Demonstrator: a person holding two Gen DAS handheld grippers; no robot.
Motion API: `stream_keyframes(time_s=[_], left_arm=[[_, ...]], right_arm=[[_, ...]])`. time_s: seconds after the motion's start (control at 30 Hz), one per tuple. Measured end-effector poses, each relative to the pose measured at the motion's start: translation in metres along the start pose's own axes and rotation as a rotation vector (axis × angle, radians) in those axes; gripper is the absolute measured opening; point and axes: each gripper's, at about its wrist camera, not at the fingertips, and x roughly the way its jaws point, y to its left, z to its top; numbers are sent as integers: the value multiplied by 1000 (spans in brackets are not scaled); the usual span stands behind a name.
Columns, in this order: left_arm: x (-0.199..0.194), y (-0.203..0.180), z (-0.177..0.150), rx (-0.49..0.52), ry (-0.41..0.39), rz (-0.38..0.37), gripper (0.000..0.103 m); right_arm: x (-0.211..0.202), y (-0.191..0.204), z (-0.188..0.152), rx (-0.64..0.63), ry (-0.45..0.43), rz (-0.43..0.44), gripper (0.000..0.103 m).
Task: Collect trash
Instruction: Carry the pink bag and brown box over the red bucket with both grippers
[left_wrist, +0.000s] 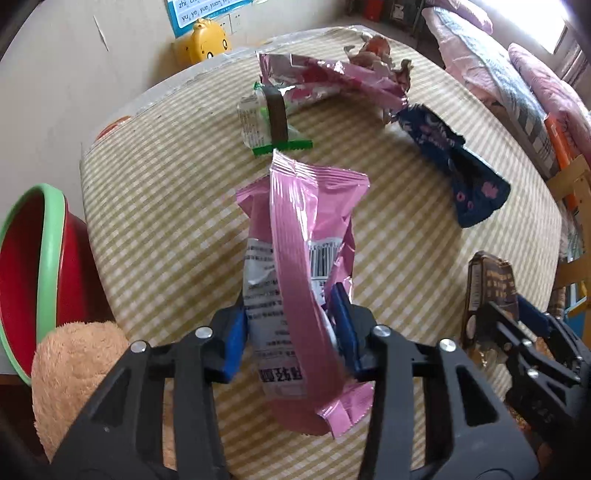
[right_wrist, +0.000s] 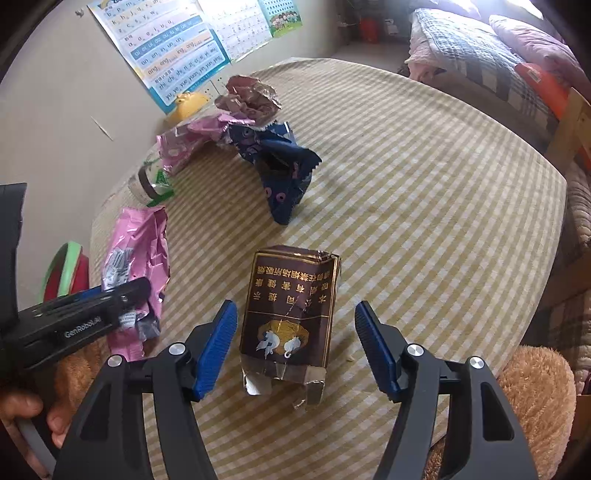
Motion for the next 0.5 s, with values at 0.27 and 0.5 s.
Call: stream_keyframes(time_s=[0.27, 0.5], left_arm=[[-29, 11, -2, 8, -95, 28, 35], [-75, 28, 4, -29, -220, 29, 35]], right_arm=[[-7, 12, 0, -53, -40, -25, 46], [-46, 42, 14, -139, -147, -38, 46]])
